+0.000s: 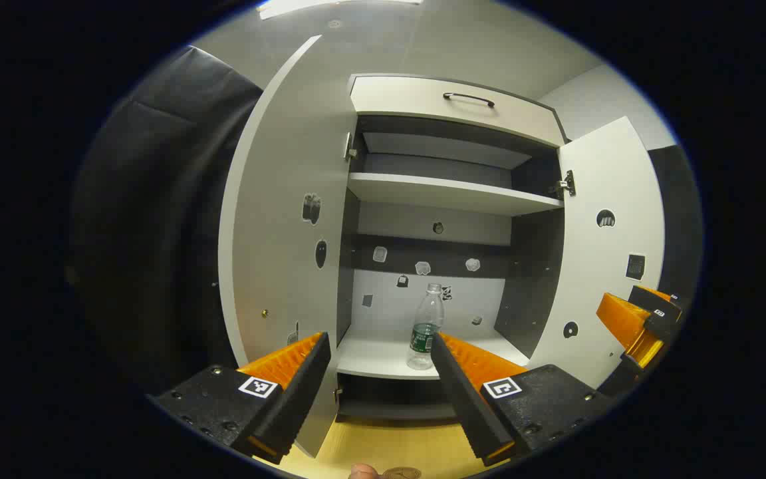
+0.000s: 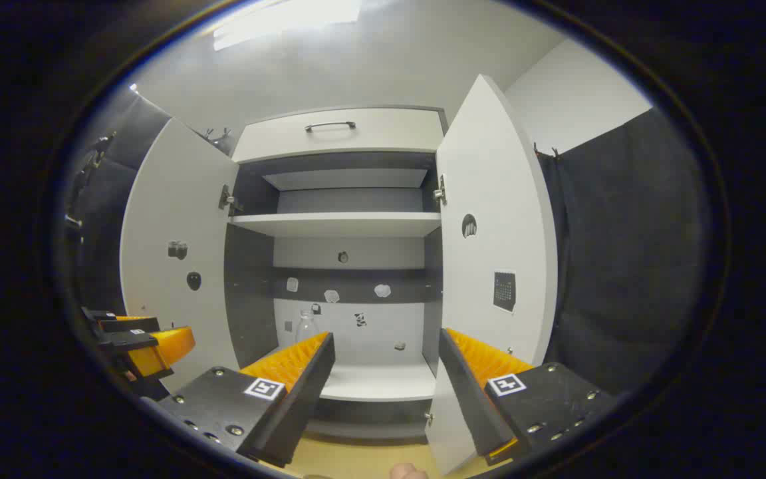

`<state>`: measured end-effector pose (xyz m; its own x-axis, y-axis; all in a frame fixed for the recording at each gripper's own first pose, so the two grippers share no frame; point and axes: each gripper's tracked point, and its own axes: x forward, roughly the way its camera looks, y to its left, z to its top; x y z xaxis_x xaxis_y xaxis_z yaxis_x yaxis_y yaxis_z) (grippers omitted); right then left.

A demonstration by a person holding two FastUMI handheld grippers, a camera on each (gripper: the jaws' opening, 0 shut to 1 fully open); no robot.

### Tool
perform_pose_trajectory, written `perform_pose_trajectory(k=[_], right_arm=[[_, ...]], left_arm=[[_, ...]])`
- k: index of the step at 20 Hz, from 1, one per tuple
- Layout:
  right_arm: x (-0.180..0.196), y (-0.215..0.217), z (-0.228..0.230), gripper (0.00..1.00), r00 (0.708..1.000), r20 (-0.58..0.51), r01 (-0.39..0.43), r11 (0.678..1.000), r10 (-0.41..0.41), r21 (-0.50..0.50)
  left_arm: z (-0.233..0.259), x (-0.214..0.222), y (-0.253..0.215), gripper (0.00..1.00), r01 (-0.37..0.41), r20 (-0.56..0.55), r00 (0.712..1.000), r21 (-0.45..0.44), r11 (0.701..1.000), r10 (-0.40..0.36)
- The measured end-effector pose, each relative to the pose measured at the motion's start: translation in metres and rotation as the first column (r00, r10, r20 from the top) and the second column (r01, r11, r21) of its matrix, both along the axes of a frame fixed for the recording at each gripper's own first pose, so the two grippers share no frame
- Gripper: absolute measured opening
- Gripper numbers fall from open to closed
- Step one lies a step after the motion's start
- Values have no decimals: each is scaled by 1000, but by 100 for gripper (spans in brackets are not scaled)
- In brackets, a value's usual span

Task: Grasp the bottle in the cabinet with the left hand and place it on the coaster, then close the right door with the right hand and the left door with the left hand.

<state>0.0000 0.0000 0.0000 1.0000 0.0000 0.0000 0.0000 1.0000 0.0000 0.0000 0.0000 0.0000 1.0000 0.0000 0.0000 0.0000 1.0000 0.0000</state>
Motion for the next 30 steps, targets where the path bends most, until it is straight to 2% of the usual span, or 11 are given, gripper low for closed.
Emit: perform_pose_trajectory(k=[7, 9, 12, 19, 23, 28, 30], right_arm=[[-2, -3, -4, 96, 1000, -18, 0, 1000, 0, -9], [-3, -4, -1, 93, 1000, -13, 2, 1000, -2, -3], [-4, -7, -1, 96, 1000, -12, 7, 1000, -7, -5], [-7, -12, -3, 95, 1000, -21, 21, 1000, -21, -6], [-11, -17, -7, 96, 999, -30, 32, 999, -32, -14], [-25, -28, -10, 96, 997, -36, 66, 998, -67, -19], [-31, -35, -11, 93, 996, -34, 86, 996, -87, -14]], left_arm=[[2, 3, -7, 96, 30, -3, 1000, 4, 1000, -30], [3, 3, -8, 96, 34, -1, 999, 8, 999, -34], [4, 4, -12, 96, 44, -1, 999, 9, 999, -44], [-5, 13, -26, 96, 82, -32, 996, 21, 996, -82], [-16, 42, -39, 96, 125, -78, 989, 23, 992, -123], [-20, 104, -53, 97, 163, -123, 980, 37, 986, -158], [-25, 130, -62, 97, 187, -148, 972, 29, 982, -181]])
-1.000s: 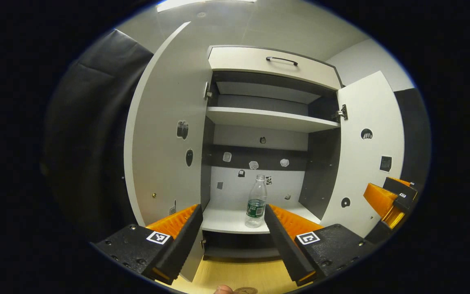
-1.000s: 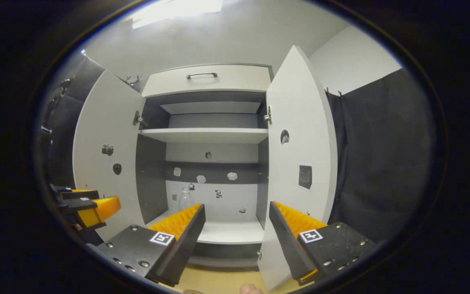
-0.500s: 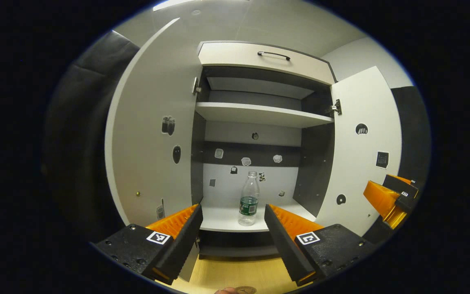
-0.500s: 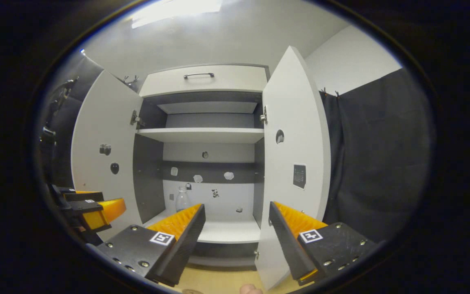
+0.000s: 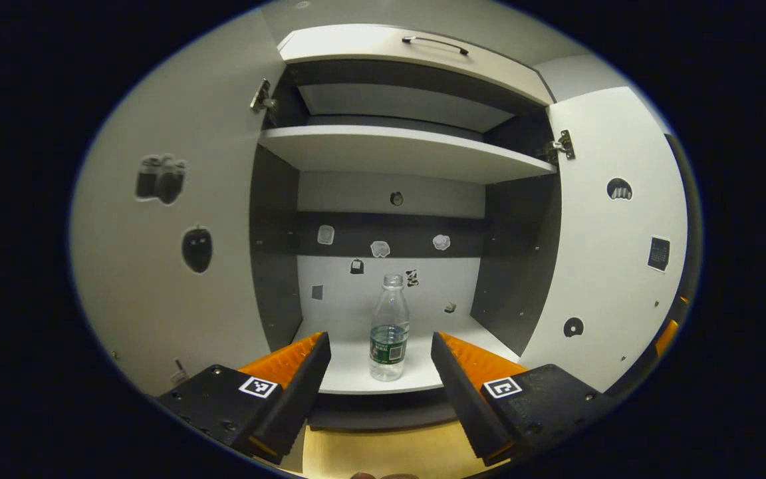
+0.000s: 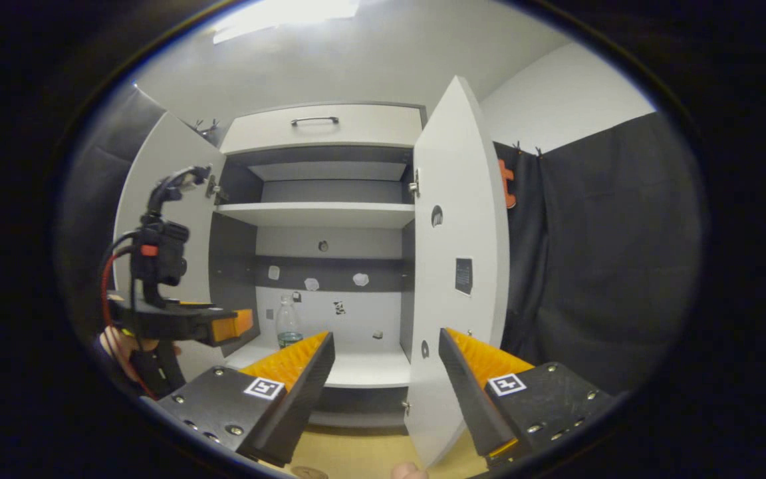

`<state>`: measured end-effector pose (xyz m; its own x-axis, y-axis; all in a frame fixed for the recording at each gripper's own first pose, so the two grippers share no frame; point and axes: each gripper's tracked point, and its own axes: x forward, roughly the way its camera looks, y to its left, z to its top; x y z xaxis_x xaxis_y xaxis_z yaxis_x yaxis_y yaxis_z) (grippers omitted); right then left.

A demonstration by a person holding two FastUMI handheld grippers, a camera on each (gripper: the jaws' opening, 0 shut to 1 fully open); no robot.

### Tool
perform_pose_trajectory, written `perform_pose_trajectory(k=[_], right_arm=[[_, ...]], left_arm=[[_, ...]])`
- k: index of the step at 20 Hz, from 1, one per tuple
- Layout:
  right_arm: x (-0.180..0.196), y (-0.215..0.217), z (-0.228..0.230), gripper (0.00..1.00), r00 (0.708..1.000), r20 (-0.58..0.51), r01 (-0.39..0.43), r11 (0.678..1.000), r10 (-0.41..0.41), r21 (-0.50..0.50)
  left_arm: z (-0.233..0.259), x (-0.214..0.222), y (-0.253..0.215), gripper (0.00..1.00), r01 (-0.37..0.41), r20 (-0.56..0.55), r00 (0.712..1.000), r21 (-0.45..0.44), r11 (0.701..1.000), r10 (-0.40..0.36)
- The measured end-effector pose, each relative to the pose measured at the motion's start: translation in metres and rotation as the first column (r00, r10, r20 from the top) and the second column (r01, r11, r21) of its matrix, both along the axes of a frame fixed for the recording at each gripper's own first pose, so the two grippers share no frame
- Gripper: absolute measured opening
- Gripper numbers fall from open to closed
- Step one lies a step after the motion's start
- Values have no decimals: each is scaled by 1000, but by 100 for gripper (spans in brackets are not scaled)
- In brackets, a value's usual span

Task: Grasp the bottle in the cabinet with the left hand and place it on the coaster, then close the right door with the right hand and the left door with the left hand.

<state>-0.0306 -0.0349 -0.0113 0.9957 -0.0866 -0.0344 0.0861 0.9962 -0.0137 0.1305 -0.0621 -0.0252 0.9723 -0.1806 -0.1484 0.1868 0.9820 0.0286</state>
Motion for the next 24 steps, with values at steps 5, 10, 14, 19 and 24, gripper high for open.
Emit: perform_pose_trajectory(k=[5, 10, 14, 19, 24], right_arm=[[-11, -27, 1, 96, 997, 15, 81, 997, -81, -10], [-12, -47, -3, 95, 988, 21, 152, 988, -152, -21], [-7, -49, -8, 94, 986, 14, 164, 986, -164, -26], [-2, -48, -14, 96, 987, 9, 161, 987, -160, -25], [-3, -51, -17, 94, 987, 7, 158, 987, -158, 0]], left_arm=[[-15, 65, -15, 97, 35, -81, 996, -26, 999, -37], [-35, 119, -18, 97, 33, -160, 986, -48, 998, -41], [-50, 143, -17, 98, 22, -206, 978, -34, 999, -29], [-71, 150, -21, 92, 33, -271, 962, -21, 999, -38], [-66, 137, -23, 77, 70, -262, 963, -1, 998, -68]])
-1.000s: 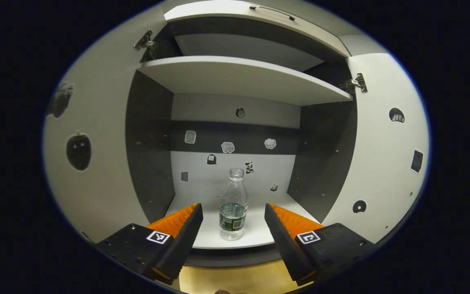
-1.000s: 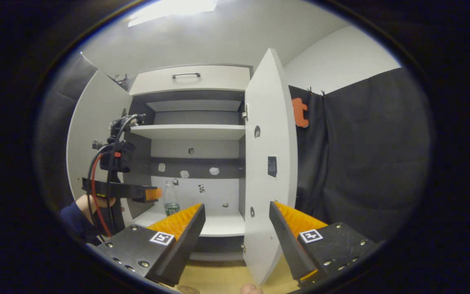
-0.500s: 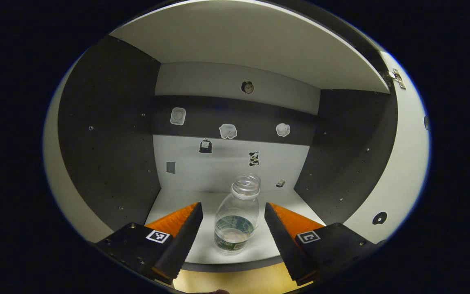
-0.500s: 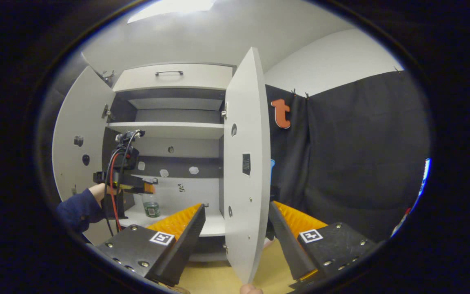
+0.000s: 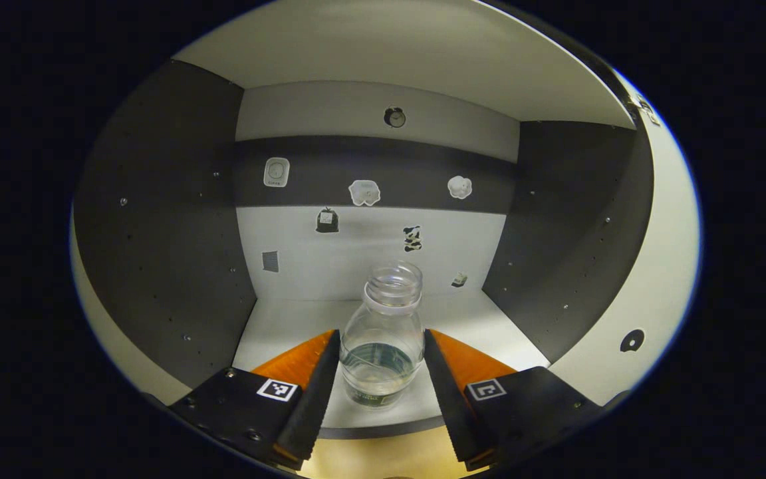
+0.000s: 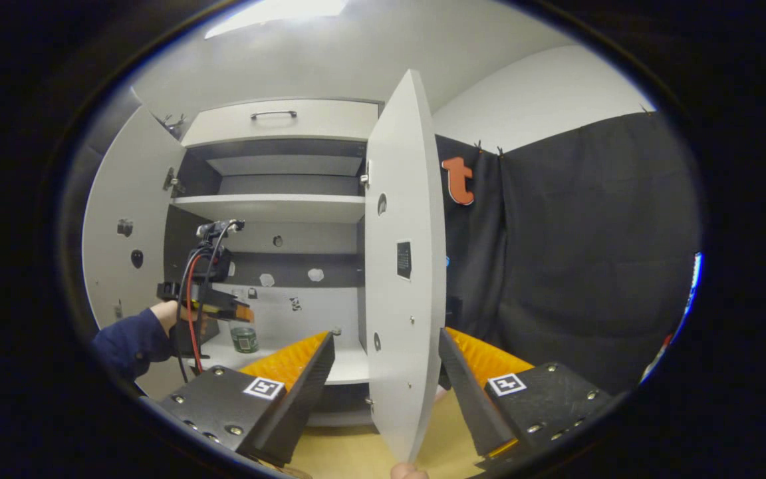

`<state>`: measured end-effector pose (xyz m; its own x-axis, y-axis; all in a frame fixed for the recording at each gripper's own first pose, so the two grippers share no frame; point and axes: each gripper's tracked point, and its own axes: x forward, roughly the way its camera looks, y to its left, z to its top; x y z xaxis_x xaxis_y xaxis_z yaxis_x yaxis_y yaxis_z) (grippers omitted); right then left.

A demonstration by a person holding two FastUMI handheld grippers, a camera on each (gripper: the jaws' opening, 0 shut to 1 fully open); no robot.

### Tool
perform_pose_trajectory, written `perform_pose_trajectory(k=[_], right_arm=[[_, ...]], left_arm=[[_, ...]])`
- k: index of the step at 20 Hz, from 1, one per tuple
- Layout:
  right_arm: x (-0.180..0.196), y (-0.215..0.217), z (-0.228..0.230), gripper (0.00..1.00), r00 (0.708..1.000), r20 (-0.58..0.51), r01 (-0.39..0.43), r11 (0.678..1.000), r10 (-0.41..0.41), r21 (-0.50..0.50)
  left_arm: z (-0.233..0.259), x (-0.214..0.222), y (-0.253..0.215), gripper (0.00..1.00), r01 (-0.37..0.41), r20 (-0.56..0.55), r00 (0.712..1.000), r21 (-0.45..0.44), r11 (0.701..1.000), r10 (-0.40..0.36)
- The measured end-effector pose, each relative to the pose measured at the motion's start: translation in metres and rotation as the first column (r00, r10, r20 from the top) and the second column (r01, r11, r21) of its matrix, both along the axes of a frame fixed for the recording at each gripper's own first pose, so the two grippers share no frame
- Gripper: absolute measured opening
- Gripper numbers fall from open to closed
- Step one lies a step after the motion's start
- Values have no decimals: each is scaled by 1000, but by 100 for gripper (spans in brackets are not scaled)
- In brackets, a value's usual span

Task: Grasp the bottle in the cabinet with the left hand and place it on the coaster, then close the right door with the right hand and the left door with the left hand.

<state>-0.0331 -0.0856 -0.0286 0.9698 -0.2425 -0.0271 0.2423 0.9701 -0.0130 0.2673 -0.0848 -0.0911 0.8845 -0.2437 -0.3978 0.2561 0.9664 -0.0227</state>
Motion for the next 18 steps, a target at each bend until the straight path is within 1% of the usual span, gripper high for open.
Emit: perform_pose_trajectory(k=[1, 4, 5, 6, 7, 8, 9, 12, 13, 14, 15, 16, 17, 18], right_arm=[[-1, 0, 1, 96, 1000, 3, -2, 1000, 2, 2], [-5, -4, 2, 96, 1000, 9, -8, 1000, 8, 3], [-7, -4, 3, 94, 1000, 10, -12, 1000, 12, -1], [-9, -6, 5, 96, 1000, 13, -14, 1000, 14, -6], [-11, -7, 5, 96, 1000, 16, -18, 1000, 18, -11], [-12, -8, 6, 94, 1000, 19, -23, 1000, 23, -16], [-13, -9, 7, 96, 999, 21, -28, 999, 28, -20], [-15, -12, 9, 96, 998, 22, -50, 998, 51, -31], [-15, -14, 10, 96, 998, 23, -59, 998, 60, -36], [-14, -15, 11, 94, 997, 24, -67, 997, 68, -43], [-14, -16, 12, 96, 997, 25, -76, 996, 77, -51], [-15, -17, 12, 96, 996, 27, -84, 995, 86, -58], [-16, -17, 12, 96, 995, 29, -94, 994, 96, -63], [-15, -17, 13, 94, 994, 33, -104, 992, 106, -68]], left_arm=[[4, -6, -1, 77, 10, 6, 1000, -10, 1000, -10], [19, -32, -8, 77, 68, 29, 997, -37, 997, -67], [22, -45, -12, 77, 92, 31, 995, -47, 995, -91], [25, -58, -14, 76, 115, 33, 993, -59, 992, -113], [25, -72, -16, 77, 139, 34, 990, -70, 988, -137], [23, -87, -17, 77, 158, 29, 987, -80, 984, -157], [19, -102, -17, 77, 171, 17, 985, -86, 981, -170], [0, -145, -14, 77, 195, -21, 980, -85, 977, -197], [-8, -157, -11, 77, 195, -31, 980, -80, 978, -198], [-18, -169, -9, 77, 193, -43, 979, -77, 978, -197], [-28, -181, -7, 77, 193, -59, 978, -80, 978, -198], [-42, -194, -5, 78, 190, -82, 977, -87, 978, -197], [-56, -204, -4, 77, 185, -106, 975, -100, 978, -196], [-72, -214, -2, 77, 179, -135, 972, -113, 977, -194]])
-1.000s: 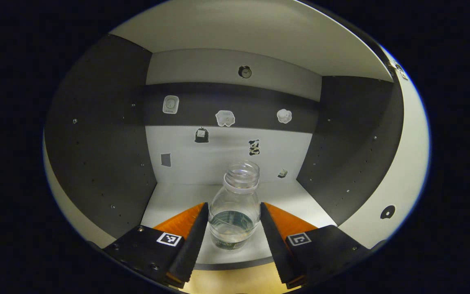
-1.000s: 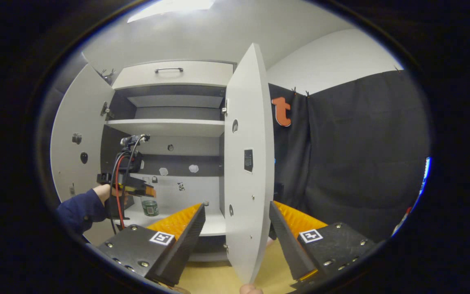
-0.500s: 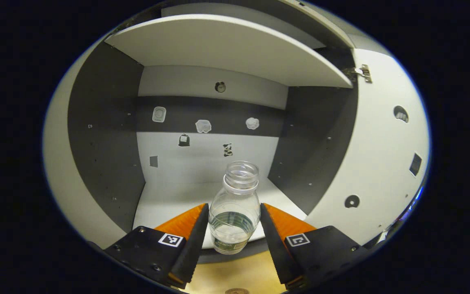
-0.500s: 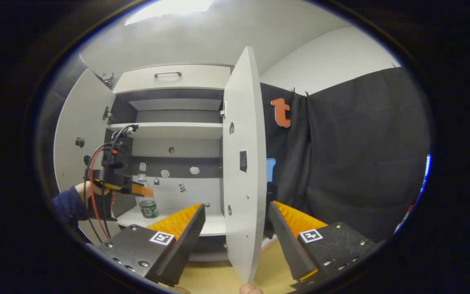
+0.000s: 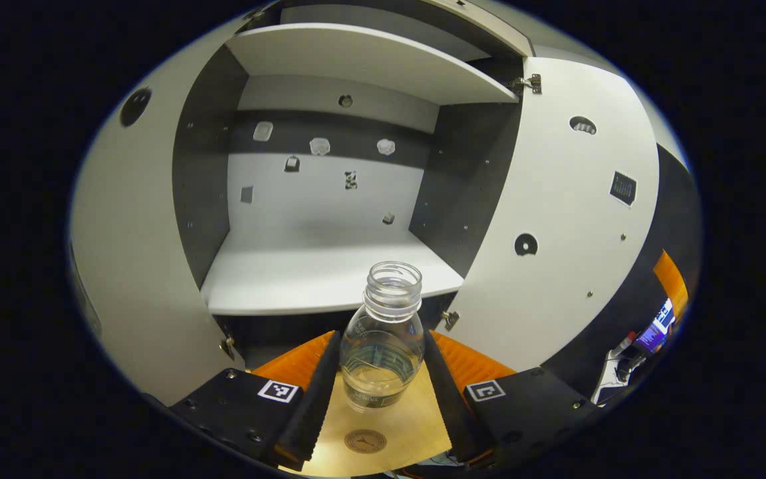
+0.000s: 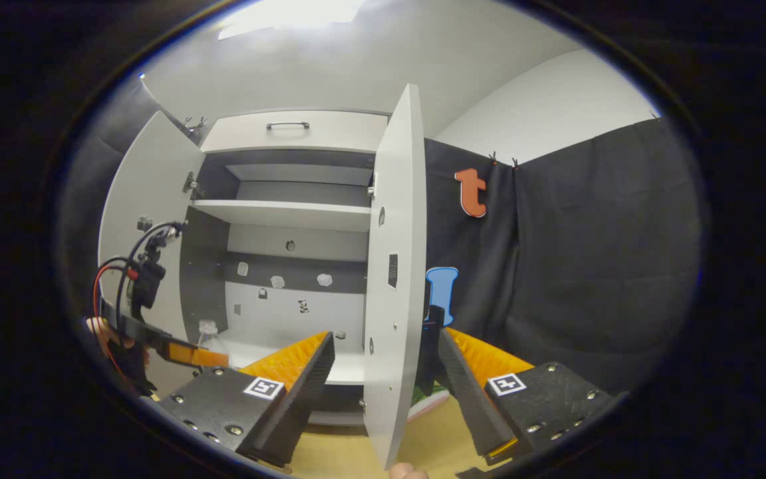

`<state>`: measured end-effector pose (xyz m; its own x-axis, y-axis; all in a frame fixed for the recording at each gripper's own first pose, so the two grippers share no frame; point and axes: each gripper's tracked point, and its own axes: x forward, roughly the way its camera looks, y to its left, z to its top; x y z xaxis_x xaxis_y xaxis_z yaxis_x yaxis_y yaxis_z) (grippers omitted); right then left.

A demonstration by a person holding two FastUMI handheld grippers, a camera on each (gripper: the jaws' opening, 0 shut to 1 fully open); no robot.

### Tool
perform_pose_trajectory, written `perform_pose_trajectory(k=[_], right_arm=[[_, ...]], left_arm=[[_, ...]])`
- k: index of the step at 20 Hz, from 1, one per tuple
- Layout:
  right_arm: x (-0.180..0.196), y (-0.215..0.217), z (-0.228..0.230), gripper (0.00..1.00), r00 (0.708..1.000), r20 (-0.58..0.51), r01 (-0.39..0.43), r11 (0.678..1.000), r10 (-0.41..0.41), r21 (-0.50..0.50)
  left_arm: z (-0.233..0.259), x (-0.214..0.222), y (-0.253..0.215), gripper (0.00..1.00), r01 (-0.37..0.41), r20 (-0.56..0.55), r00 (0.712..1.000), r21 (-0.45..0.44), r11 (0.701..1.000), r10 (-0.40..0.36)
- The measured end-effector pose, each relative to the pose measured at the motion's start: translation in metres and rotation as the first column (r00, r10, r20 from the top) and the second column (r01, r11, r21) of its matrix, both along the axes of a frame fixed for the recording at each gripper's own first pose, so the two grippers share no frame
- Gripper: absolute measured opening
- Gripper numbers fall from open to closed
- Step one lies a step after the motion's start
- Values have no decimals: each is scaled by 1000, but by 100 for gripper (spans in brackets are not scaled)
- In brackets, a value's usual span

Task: Grasp the bottle in the cabinet with the left hand and place it on the coaster, then close the right door with the right hand and the left door with the left hand.

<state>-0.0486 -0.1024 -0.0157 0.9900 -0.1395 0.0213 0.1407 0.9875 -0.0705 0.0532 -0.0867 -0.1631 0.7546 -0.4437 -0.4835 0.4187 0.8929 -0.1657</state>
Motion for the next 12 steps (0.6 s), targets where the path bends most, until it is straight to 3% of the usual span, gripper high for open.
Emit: perform_pose_trajectory(k=[4, 12], right_arm=[[-4, 2, -3, 94, 999, -1, -42, 999, 42, 0], [-16, -10, -14, 96, 998, -27, -62, 998, 62, 7]], left_arm=[[-67, -28, 23, 77, -72, -105, 992, 40, 997, 76], [-182, -58, 51, 78, -228, -286, 930, 48, 972, 233]])
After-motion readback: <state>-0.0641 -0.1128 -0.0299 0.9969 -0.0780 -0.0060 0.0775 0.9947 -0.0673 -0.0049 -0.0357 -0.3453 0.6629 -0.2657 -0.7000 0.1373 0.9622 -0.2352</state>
